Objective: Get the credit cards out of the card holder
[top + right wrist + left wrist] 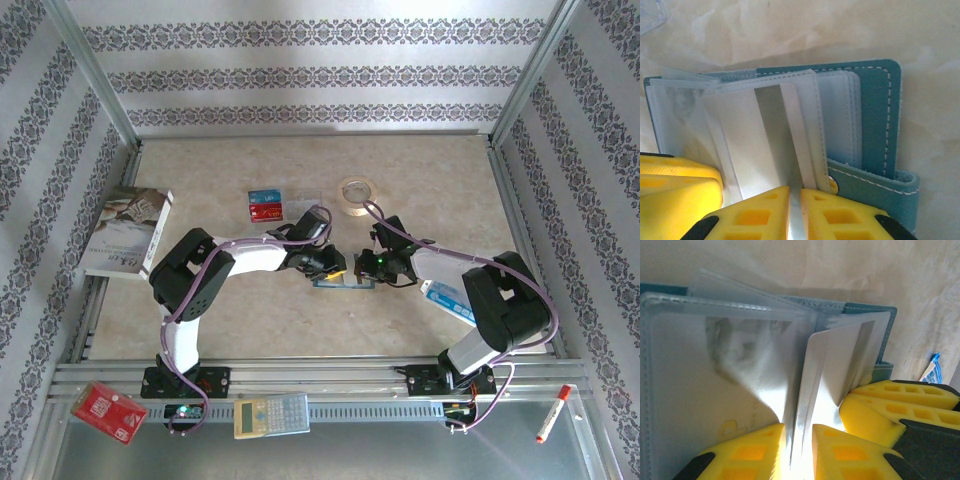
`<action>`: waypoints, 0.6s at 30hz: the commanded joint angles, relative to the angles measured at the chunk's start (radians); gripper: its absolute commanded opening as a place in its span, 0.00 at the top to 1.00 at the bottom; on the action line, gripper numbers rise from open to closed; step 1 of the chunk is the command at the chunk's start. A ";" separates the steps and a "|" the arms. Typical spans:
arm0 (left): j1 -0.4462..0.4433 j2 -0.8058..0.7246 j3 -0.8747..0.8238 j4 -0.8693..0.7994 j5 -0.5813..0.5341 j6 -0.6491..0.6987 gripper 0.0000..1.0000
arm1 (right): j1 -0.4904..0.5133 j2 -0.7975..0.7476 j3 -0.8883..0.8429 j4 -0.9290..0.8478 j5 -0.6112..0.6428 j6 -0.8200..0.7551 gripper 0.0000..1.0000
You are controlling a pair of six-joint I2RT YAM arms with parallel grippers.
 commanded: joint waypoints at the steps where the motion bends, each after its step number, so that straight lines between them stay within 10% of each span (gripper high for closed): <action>1: 0.011 0.024 0.018 -0.017 0.022 -0.010 0.77 | 0.000 0.042 -0.017 -0.062 0.068 0.001 0.79; 18: 0.021 0.061 -0.019 -0.043 -0.088 0.022 0.74 | -0.078 0.057 -0.034 0.001 -0.138 0.091 0.79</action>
